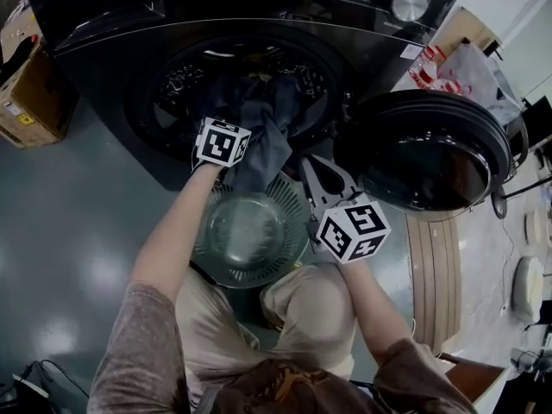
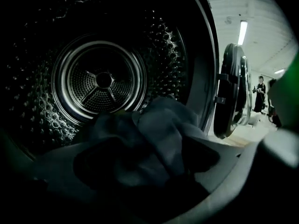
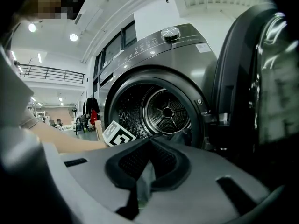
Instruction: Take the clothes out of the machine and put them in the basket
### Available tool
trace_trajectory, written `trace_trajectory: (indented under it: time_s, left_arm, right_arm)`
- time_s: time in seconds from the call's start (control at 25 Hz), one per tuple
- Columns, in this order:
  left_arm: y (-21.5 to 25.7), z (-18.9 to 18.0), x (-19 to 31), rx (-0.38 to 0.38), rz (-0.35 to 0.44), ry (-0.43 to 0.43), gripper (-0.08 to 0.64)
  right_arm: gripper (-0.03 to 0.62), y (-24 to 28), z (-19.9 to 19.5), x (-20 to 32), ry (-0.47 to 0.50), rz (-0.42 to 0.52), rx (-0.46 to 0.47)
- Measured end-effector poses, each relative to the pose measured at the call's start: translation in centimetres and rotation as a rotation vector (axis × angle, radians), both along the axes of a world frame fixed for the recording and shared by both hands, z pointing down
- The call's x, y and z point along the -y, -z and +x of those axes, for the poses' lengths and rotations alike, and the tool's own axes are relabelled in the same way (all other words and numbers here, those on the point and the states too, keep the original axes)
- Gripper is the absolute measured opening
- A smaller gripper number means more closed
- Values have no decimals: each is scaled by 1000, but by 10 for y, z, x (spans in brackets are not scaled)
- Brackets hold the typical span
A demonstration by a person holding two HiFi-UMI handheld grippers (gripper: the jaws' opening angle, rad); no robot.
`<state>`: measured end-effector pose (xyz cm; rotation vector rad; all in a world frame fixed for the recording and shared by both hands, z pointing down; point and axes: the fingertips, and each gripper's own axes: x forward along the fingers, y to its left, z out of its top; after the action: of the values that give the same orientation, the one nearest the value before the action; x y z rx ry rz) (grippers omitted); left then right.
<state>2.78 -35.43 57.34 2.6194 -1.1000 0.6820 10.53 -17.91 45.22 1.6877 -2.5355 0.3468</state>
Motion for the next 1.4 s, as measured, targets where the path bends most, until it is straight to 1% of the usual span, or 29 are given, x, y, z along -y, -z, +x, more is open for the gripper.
trace_trajectory:
  time_s: [0.12, 0.2, 0.24, 0.32, 0.36, 0.4, 0.44, 0.56, 0.68, 0.88, 1.12, 1.28, 1.4]
  left_arm:
    - [-12, -1, 8, -2, -25, 22, 444]
    - [-14, 0, 9, -16, -41, 20, 400]
    - [-14, 0, 9, -29, -54, 15, 340]
    - [-11, -1, 9, -57, -81, 10, 190]
    - [-10, -3, 8, -70, -93, 14, 138]
    - [-8, -6, 6, -83, -105, 22, 104]
    - [-8, -8, 2, -95, -112, 26, 88]
    - [-2, -8, -23, -133, -110, 1, 68]
    - [15, -7, -58, -166, -98, -58, 63]
    - [37, -18, -111, -217, -104, -113, 61]
    - [61, -33, -166, -272, -107, -159, 61]
    - [68, -32, -209, -289, -125, -205, 61]
    - [69, -32, -240, -289, -155, -233, 61]
  right_arm:
    - [-5, -2, -1, 2, 4, -3, -2]
    - [-5, -2, -1, 2, 7, -2, -2]
    - [-5, -2, 0, 2, 7, -2, -3]
    - [-5, -1, 3, 3, 0, -1, -5]
    - [-5, -2, 4, 4, -5, -1, -6]
    - [-5, -2, 5, 5, -8, -1, -6]
    - [-5, -3, 5, 6, -9, -2, -6]
    - [-5, -7, 6, 5, -8, -8, -20]
    - [-5, -7, 8, 7, -15, -9, -24]
    - [-5, -8, 5, 9, -13, -2, -34]
    - [-5, -7, 11, 13, -46, 6, -39]
    - [-5, -6, 13, 14, -65, 12, -32]
    - [-5, -3, 11, 14, -67, 21, -27]
